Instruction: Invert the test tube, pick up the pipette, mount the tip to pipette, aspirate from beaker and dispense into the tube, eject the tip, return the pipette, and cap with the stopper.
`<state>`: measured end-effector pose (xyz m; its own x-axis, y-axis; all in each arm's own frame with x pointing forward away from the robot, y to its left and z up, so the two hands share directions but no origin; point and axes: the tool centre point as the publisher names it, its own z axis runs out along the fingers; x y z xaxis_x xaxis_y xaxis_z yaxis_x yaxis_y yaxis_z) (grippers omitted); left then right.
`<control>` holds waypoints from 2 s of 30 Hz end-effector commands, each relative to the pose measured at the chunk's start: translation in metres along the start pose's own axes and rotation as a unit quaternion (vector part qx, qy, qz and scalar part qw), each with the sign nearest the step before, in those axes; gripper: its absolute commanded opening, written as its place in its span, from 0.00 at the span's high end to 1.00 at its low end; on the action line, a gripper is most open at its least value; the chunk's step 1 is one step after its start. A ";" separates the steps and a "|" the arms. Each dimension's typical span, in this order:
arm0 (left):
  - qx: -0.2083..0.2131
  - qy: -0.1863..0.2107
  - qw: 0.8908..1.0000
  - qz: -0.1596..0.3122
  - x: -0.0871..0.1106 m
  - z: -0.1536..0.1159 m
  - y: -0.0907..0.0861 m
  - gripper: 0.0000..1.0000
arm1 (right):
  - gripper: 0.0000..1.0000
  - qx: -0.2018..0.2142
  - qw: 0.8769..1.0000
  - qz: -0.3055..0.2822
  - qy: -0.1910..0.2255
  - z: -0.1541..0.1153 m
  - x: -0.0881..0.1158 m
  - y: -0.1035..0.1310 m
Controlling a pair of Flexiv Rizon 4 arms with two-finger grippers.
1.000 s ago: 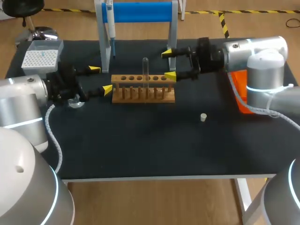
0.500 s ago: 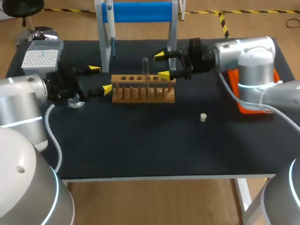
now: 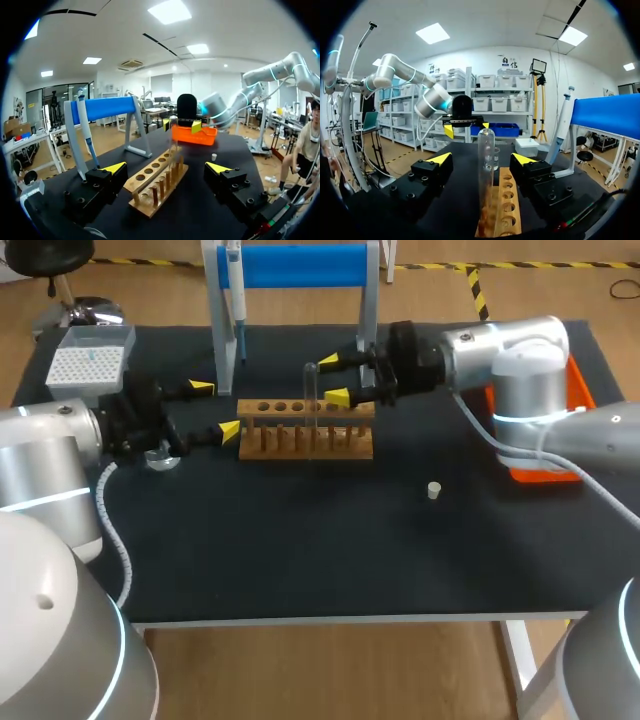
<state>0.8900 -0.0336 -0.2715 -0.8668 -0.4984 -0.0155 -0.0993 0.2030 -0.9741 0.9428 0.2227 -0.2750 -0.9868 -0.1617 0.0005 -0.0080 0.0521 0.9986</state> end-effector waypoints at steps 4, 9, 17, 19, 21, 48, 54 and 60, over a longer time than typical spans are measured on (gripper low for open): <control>-0.001 -0.003 1.000 0.000 0.001 0.001 0.000 0.00 | 0.29 -0.004 1.000 -0.002 0.010 0.009 -0.010 -0.004; -0.001 -0.003 1.000 0.000 0.001 0.001 0.000 0.00 | 0.32 -0.011 1.000 0.000 0.011 0.014 -0.011 -0.004; -0.001 -0.003 1.000 0.000 0.001 0.001 0.000 0.00 | 0.46 -0.017 1.000 0.004 0.017 0.024 -0.008 -0.005; -0.001 -0.003 1.000 0.000 0.001 0.001 0.000 0.00 | 0.47 -0.016 1.000 0.004 0.019 0.026 -0.007 -0.006; -0.001 -0.003 1.000 0.000 0.001 0.001 0.000 0.00 | 0.50 -0.015 1.000 0.004 0.020 0.027 -0.007 -0.006; -0.001 -0.003 1.000 0.000 0.001 0.001 0.000 0.00 | 0.58 -0.012 1.000 -0.004 0.012 0.034 -0.003 -0.005; -0.001 -0.003 1.000 0.000 0.001 0.001 0.000 0.00 | 0.67 -0.016 1.000 -0.003 0.008 0.034 -0.002 -0.004; -0.001 -0.003 1.000 0.000 0.001 0.001 0.000 0.00 | 0.80 -0.016 1.000 -0.002 0.005 0.034 -0.002 -0.004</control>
<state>0.8898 -0.0335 -0.2708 -0.8672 -0.4977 -0.0154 -0.1005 0.2052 -0.9736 0.9407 0.2566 -0.2808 -0.9844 -0.1759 -0.0023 -0.0057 0.0188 0.9998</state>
